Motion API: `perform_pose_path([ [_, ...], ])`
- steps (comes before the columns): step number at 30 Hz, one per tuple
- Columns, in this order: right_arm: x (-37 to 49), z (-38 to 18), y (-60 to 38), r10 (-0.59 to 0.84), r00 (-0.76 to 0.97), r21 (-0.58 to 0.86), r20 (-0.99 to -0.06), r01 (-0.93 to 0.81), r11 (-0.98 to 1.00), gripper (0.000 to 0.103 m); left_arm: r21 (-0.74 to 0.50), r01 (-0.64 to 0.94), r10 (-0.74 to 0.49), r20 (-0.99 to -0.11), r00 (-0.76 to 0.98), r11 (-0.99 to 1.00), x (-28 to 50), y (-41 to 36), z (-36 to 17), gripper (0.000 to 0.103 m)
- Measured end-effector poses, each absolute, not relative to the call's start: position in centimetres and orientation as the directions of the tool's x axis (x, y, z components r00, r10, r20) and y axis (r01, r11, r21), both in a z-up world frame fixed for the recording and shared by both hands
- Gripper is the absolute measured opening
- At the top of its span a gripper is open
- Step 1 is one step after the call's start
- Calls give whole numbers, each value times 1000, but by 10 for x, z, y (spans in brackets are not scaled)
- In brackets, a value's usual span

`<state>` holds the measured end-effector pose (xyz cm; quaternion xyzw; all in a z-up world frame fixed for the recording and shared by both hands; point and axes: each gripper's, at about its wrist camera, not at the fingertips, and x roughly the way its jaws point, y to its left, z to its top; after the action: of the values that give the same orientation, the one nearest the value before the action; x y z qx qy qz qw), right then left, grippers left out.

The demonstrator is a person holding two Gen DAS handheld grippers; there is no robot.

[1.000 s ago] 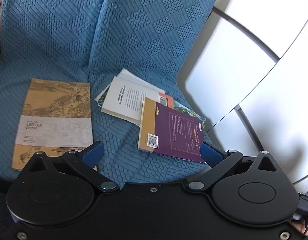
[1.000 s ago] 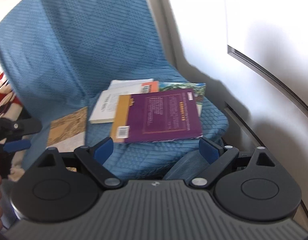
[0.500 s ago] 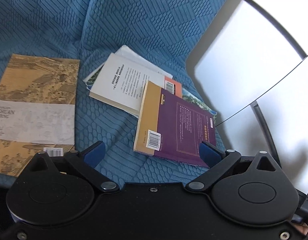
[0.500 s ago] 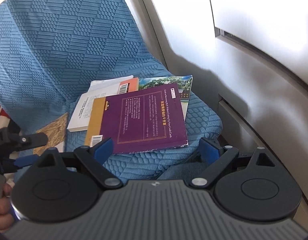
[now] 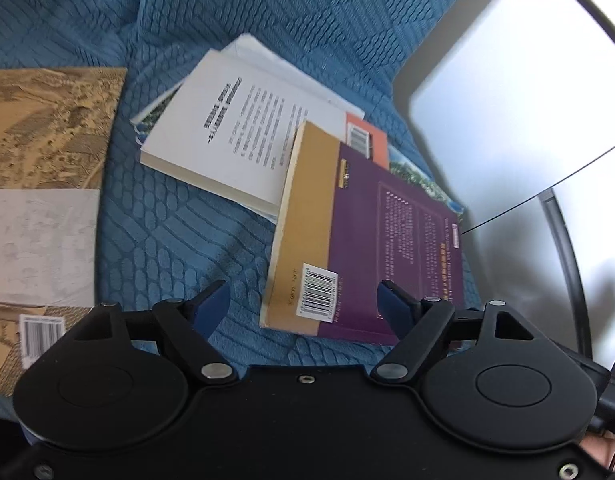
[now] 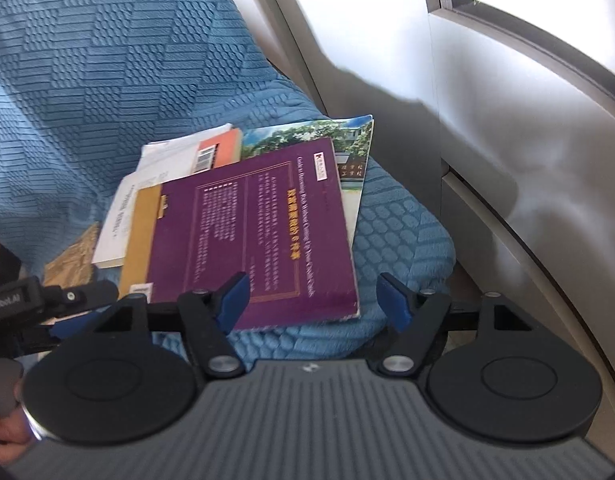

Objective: Organize objects
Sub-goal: 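Lower the open left gripper onto the purple paperback's spine edge, then close the left gripper on the purple paperback and lift it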

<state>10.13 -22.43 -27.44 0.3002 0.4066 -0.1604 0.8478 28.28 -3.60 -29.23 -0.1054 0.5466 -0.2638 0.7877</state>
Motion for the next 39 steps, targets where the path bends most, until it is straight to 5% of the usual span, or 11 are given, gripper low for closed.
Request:
perform_pose_path([
  [5,115,-286,-233,-6,605,380,-796,508,773,60,-459,305,-533,-812,236,834,293,-44,-306,74],
  [15,131,-293,-231,-22,611,343,-792,474,811,58,-493,309,-565,-796,215,813,311,-58,-313,71],
  [22,133,-296,-236,-12,626,367,-780,472,802,58,-510,278,-570,-793,215,814,314,-61,-313,50],
  [27,128,-294,-239,24,640,415,-768,469,780,58,-535,260,-588,-781,210,804,314,-50,-306,46],
  [39,103,-303,-264,138,695,609,-706,496,620,57,-890,5,-886,-454,89,456,325,-4,-306,31],
])
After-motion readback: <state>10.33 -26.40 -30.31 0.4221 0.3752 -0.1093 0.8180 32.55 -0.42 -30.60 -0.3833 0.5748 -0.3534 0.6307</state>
